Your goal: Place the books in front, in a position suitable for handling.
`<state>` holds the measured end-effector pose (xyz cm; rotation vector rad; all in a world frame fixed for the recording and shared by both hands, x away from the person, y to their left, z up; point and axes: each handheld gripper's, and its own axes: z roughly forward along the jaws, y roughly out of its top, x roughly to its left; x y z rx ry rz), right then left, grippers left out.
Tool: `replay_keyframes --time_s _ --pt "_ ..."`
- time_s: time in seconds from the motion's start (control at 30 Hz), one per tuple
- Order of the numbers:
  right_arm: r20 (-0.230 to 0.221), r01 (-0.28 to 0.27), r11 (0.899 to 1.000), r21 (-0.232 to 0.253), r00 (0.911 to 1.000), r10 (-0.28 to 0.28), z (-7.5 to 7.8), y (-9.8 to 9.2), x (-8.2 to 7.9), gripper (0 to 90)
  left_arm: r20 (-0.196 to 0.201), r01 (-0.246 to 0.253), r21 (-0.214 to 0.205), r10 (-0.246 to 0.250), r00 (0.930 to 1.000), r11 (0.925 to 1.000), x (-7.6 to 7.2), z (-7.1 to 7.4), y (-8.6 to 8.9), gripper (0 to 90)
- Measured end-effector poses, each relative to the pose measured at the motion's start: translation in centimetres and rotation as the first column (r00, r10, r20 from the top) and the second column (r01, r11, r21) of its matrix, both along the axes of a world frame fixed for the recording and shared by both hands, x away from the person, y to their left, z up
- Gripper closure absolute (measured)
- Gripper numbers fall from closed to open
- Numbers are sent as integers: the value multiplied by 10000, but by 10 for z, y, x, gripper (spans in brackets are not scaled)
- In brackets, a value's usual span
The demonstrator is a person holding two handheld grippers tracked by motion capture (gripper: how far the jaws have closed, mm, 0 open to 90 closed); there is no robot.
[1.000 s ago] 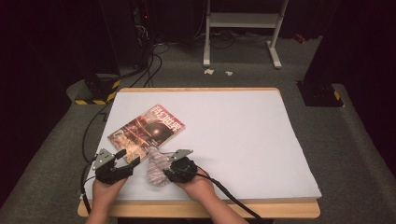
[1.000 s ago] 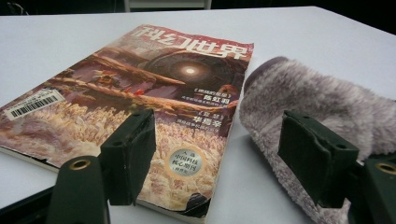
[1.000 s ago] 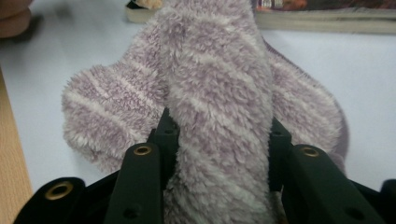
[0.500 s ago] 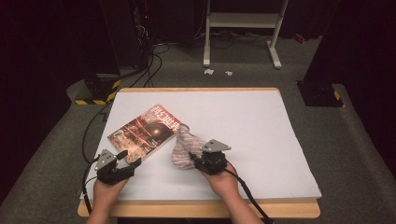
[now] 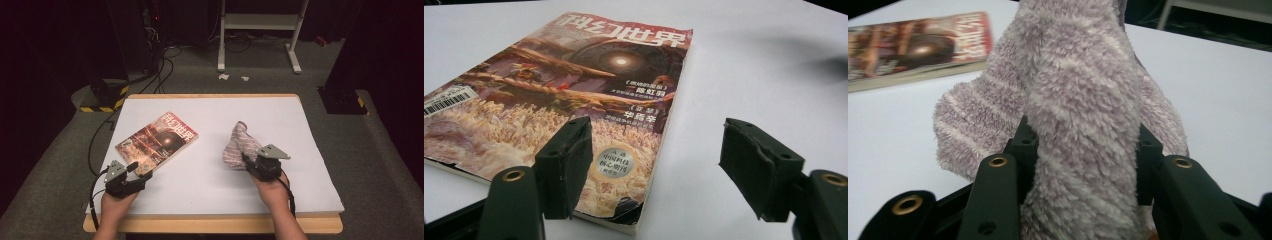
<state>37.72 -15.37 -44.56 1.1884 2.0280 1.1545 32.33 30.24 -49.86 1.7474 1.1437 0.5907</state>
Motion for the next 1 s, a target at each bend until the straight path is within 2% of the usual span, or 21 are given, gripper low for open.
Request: replay_keyframes --time_s 0.1,0.13,0.2,0.37,0.6,0.7,0.83,1.0 --pt "22 265 9996 -45 9996 -265 0 -8 2 596 -6 36 28 -36 10000 10000 0 0 0 297" --pt "23 564 9983 -139 9984 -564 0 -18 5 596 -4 45 38 -45 10000 10000 0 0 0 297" --pt "20 658 9977 -186 9978 -658 0 -21 6 596 -17 65 27 -65 10000 10000 0 0 0 298" --pt "-88 1324 9900 -489 9911 -1330 -4 -43 13 594 -11 95 28 -95 10000 10000 0 1 -1 297" --pt "-591 2133 9732 -858 9740 -2187 -15 -68 23 584 -36 204 184 -203 9998 9996 -1 3 -3 296" --pt "-1001 2404 9663 -924 9633 -2492 -26 -76 27 576 -53 223 195 -222 9997 9996 -1 3 -3 296" --pt "-1369 2585 9606 -1023 9528 -2709 -36 -82 31 563 -108 257 223 -255 9996 9994 0 2 -4 290" --pt "-1594 2768 9551 -1058 9434 -2910 -46 -84 35 542 -153 297 242 -293 9995 9993 0 2 -4 290"
